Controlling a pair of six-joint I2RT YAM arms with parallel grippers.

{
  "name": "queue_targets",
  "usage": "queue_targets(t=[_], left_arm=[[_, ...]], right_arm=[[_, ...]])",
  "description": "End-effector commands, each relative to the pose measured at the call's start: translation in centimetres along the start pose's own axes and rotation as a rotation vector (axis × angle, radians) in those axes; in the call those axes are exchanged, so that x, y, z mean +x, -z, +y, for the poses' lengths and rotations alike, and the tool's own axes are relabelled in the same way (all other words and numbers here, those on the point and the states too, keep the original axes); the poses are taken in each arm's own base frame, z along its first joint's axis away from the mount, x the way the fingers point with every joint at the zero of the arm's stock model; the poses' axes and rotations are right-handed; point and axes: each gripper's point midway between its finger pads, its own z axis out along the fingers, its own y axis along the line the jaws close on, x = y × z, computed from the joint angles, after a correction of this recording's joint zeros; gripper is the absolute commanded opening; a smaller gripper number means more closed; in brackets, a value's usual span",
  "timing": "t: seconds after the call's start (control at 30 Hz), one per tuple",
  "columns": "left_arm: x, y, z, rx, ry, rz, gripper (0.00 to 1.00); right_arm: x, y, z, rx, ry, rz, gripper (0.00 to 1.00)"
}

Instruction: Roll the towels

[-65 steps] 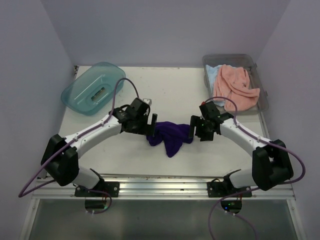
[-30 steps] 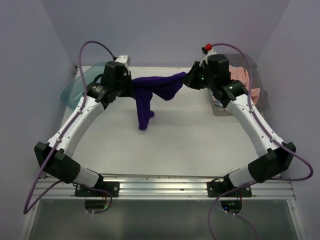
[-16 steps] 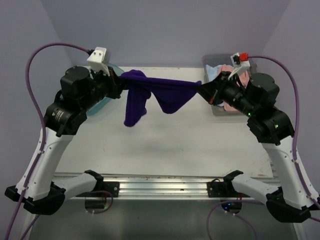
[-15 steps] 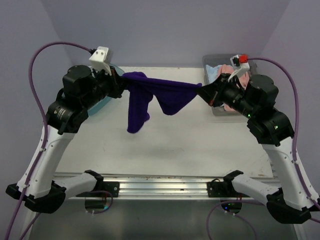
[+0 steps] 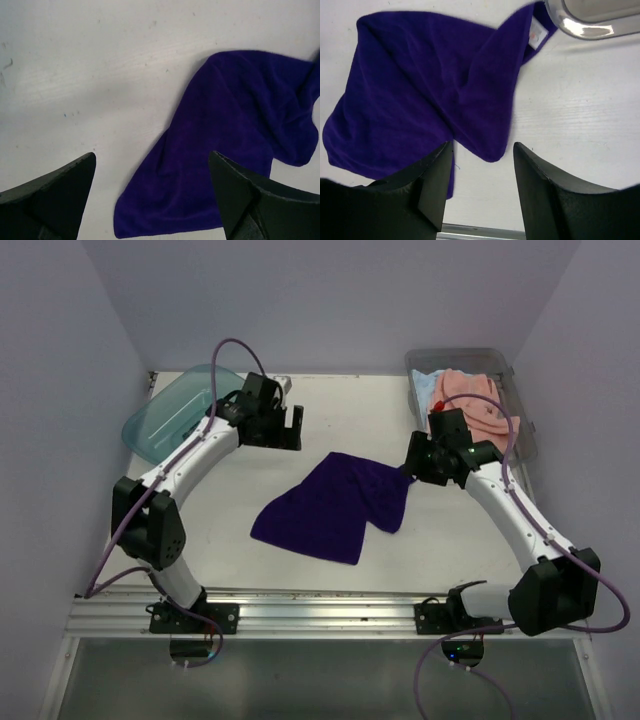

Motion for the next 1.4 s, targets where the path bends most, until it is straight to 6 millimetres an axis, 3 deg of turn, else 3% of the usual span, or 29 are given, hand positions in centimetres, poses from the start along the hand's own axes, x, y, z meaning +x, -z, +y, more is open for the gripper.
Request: queue_targets(t=[0.0,0.03,0.1,0.13,0.2,0.23,0.3,0.33,0.43,0.57,0.77,0.97,1.03,1.13,1.17,1.2,1.27,1.37], left_arm=[[-0.2,5.0,-0.3,0.023,0.038,-0.094,0.94],[2.1,5.1,0.0,0.027,0.047,-0.061,0.92],[4.7,5.2,-0.4,0.052,0.081,-0.019,0.86],[7.6,5.2,-0.8,0.059,0.078,0.029,0.84],[10.4,5.1,-1.5,0.058,0.112,0.074,0.83],[13.3,4.9,-2.3,0.063,0.097,0.128,0.83],[15.6,4.6,-3.1,0.053,0.137,0.173,0.83],[17.7,4.1,-3.6,0.052,0.125,0.216,0.83],[20.1,2.5,-3.4,-0.002,0.155,0.259,0.86],[20.6,0.9,-0.6,-0.179,0.191,0.227,0.89],[22.0,-0.3,1.8,-0.296,0.175,0.223,0.87],[23.2,-2.1,2.8,-0.342,0.162,0.238,0.79],[23.8,-2.7,3.2,-0.37,0.16,0.255,0.74],[23.6,-3.2,3.6,-0.402,0.158,0.246,0.49],[23.4,-3.2,4.0,-0.426,0.152,0.242,0.34],[22.8,-3.3,3.9,-0.434,0.146,0.232,0.23],[22.1,-2.8,4.6,-0.478,0.124,0.221,0.0],[19.7,-1.7,5.9,-0.529,0.111,0.185,0.0]], right_arm=[[0.0,1.3,0.5,-0.049,-0.002,-0.041,0.56],[1.5,0.5,0.0,-0.038,0.0,-0.002,0.56],[3.8,-0.4,-0.7,-0.026,-0.002,0.057,0.56],[4.6,-0.8,-0.9,-0.024,-0.001,0.071,0.56],[7.3,-1.7,-1.3,-0.009,0.019,0.129,0.6],[8.1,-2.1,-1.7,0.001,0.021,0.148,0.63],[9.9,-3.1,-2.5,0.022,0.019,0.186,0.67],[10.4,-3.3,-2.3,0.003,0.015,0.206,0.68],[11.3,-4.5,-1.8,-0.02,0.005,0.236,0.7],[12.1,-6.1,-1.4,-0.032,-0.014,0.267,0.71],[13.5,-8.2,-1.2,-0.036,-0.055,0.284,0.69],[13.2,-9.4,-0.9,-0.016,-0.045,0.264,0.56],[13.3,-9.8,-1.0,0.002,-0.04,0.264,0.45],[13.0,-9.9,-1.1,0.017,-0.041,0.247,0.24],[12.9,-9.9,-1.1,0.018,-0.046,0.242,0.17],[12.5,-9.7,-1.0,0.016,-0.048,0.233,0.03],[11.8,-9.4,-0.8,0.015,-0.049,0.217,0.0],[9.5,-7.9,-0.3,0.017,-0.031,0.154,0.0]])
